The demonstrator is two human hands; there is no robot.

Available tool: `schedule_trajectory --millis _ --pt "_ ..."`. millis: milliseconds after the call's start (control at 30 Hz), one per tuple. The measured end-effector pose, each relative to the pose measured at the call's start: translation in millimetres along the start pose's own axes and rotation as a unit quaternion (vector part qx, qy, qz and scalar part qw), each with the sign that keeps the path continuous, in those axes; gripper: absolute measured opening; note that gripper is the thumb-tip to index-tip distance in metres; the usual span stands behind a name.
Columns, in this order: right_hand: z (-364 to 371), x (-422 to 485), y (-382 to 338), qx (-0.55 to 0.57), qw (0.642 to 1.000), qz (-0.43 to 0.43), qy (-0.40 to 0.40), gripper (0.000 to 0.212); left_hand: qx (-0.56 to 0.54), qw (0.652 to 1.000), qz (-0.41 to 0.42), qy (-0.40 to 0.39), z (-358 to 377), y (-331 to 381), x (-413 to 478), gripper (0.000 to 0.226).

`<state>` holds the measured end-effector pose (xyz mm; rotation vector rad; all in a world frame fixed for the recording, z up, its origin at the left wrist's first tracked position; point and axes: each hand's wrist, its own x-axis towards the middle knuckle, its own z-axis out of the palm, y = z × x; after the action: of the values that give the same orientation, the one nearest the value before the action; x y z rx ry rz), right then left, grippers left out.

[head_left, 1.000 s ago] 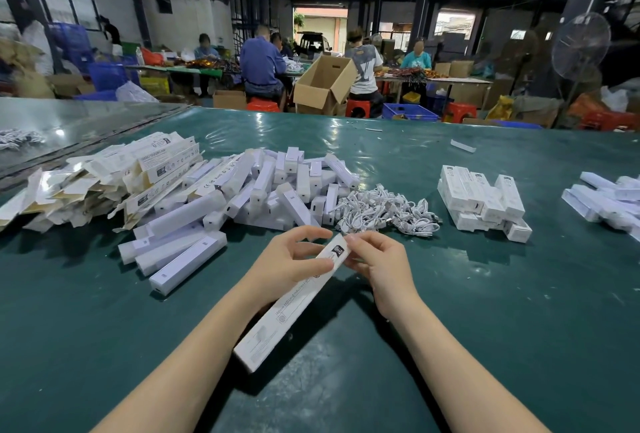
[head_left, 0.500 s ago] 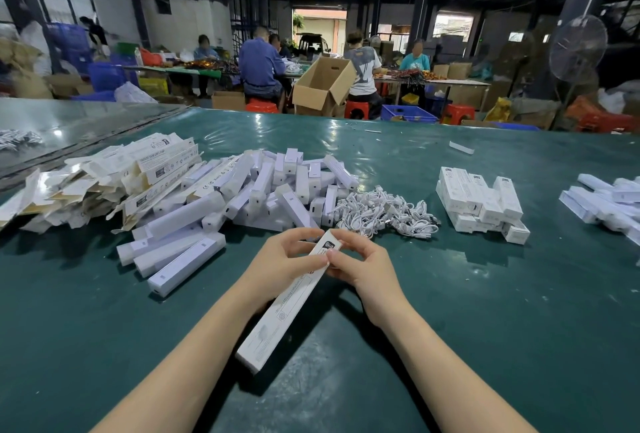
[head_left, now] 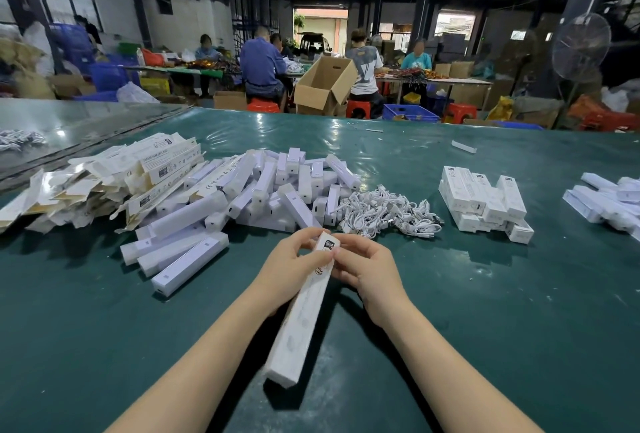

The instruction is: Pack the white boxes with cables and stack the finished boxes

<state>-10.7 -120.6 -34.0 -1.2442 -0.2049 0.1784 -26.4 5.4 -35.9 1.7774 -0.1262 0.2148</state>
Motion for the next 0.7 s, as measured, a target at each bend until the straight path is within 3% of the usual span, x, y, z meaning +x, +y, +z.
schedule_trajectory --millis 67,133,200,267,333,500,600,700 --pt "-3.7 2.8 -0.5 -0.054 0.998 -0.013 0.023 0.017 -0.003 0.997 -0.002 0.074 0.9 0.0 1.7 0.019" --pt "-8.4 3.2 -0.5 -0.190 0.980 -0.058 0.028 0.018 -0.060 0.981 -0.020 0.183 -5.6 -0.9 5.4 0.021" --pt "-13.7 0.9 -0.9 -0.380 0.916 -0.132 -0.012 0.024 -0.126 0.954 -0.023 0.271 -16.3 -1.1 8.3 0.024" --pt "-17.5 -1.5 0.1 -0.541 0.818 -0.185 -0.060 0.031 -0.169 0.931 -0.013 0.324 -23.1 -1.6 9.5 0.027" --pt "-18.0 -3.1 -0.9 -0.599 0.768 -0.212 -0.075 0.030 -0.188 0.917 -0.007 0.352 -22.5 -1.9 9.2 0.032" --pt "-21.7 -3.9 -5.1 -0.609 0.749 -0.260 -0.007 0.032 -0.235 0.885 0.002 0.402 -19.5 -1.2 9.6 0.032" --pt "-19.1 -2.1 -2.4 -0.536 0.799 -0.268 0.050 0.028 -0.250 0.877 0.002 0.409 -20.6 -1.3 10.6 0.029" --pt "-16.4 -0.6 0.9 -0.502 0.822 -0.259 0.073 0.027 -0.240 0.888 0.011 0.392 -16.5 -2.6 10.0 0.024"
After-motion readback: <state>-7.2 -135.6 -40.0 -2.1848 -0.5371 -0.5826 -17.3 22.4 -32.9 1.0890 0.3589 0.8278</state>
